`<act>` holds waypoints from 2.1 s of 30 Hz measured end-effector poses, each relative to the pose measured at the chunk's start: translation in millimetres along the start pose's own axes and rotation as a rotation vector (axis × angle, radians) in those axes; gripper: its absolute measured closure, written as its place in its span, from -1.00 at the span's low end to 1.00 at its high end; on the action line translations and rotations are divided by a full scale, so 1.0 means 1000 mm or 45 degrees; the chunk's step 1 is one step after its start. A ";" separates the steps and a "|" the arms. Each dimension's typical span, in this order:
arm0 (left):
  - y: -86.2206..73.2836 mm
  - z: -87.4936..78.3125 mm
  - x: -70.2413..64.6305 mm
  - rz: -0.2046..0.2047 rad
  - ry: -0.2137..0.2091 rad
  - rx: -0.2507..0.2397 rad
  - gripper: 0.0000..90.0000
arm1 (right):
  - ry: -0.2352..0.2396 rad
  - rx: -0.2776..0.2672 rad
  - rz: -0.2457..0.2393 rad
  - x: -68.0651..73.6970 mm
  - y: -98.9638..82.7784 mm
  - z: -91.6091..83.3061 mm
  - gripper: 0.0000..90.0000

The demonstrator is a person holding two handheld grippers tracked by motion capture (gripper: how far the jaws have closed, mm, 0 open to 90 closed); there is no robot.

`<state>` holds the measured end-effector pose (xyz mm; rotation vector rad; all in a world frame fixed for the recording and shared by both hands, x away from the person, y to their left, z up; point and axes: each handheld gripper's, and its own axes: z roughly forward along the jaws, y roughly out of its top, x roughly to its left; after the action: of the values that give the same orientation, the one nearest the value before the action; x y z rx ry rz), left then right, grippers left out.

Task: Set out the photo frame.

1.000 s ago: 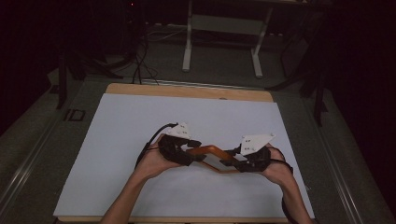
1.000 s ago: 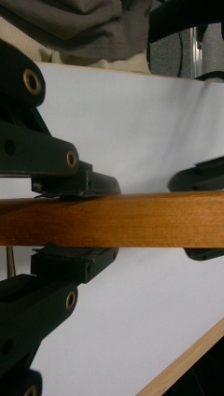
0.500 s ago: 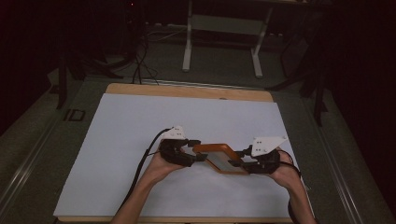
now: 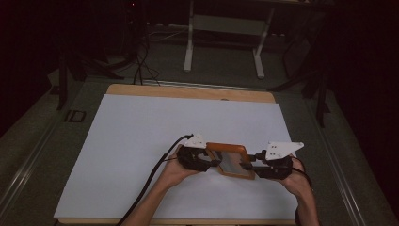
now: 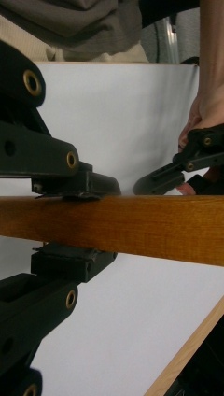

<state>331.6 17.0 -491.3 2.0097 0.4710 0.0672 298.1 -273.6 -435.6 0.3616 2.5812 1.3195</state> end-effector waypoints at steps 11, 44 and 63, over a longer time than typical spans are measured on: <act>0.012 0.006 -0.011 0.080 0.034 0.053 0.35 | -0.032 -0.035 0.090 -0.005 -0.020 -0.009 0.50; 0.017 -0.027 -0.008 0.077 0.046 0.061 0.47 | -0.002 -0.041 0.140 -0.013 -0.007 0.007 0.48; 0.011 -0.054 0.000 0.044 0.074 0.059 0.47 | 0.047 -0.070 0.151 -0.013 0.008 0.030 0.48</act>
<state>321.8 58.3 -456.5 2.0657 0.4787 0.1369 320.9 -250.4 -444.9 0.4913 2.5830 1.4465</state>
